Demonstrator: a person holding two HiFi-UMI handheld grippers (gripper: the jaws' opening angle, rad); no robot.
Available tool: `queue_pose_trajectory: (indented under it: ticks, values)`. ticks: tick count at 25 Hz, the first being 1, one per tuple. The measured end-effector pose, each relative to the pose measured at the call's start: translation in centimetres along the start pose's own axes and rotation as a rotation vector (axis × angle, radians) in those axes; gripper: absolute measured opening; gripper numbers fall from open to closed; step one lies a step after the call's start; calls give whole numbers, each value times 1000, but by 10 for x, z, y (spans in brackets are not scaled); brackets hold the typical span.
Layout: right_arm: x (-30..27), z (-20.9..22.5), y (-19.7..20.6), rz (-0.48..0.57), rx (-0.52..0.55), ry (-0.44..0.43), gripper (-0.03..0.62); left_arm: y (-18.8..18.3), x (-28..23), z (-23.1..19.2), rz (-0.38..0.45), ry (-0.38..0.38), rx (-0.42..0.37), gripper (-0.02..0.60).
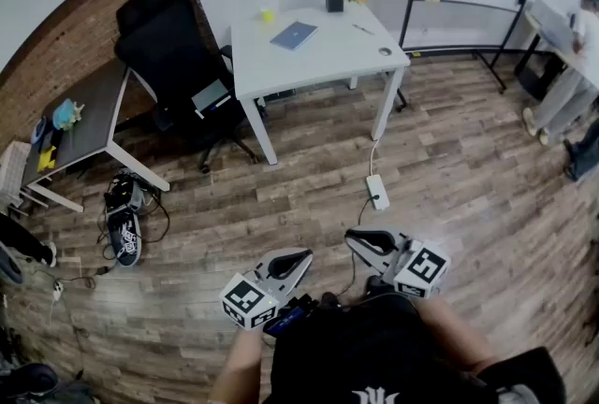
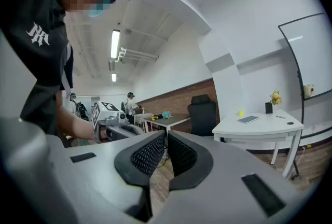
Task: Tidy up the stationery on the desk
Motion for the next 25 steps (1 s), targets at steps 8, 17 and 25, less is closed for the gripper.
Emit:
queue_pose_trajectory:
  ticks: [8, 17, 25]
  values:
    - [0, 0, 3, -11, -6, 10, 44, -5, 4, -1, 7, -25, 10, -3]
    - [-6, 0, 1, 6, 0, 40, 44, -4, 12, -11, 28, -38, -4, -3]
    - [-6, -3, 6, -21, 1, 52, 46, -12, 13, -14, 71, -19, -2, -3]
Point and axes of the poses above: the fingertips, and each gripper's own axes: x backward along the fingers, z to its right, y out of its underside, the point moved 2 cm from there along x, backward along the fingers, and after that the axes turned 6 degrees about y, right-handed, at the moved point
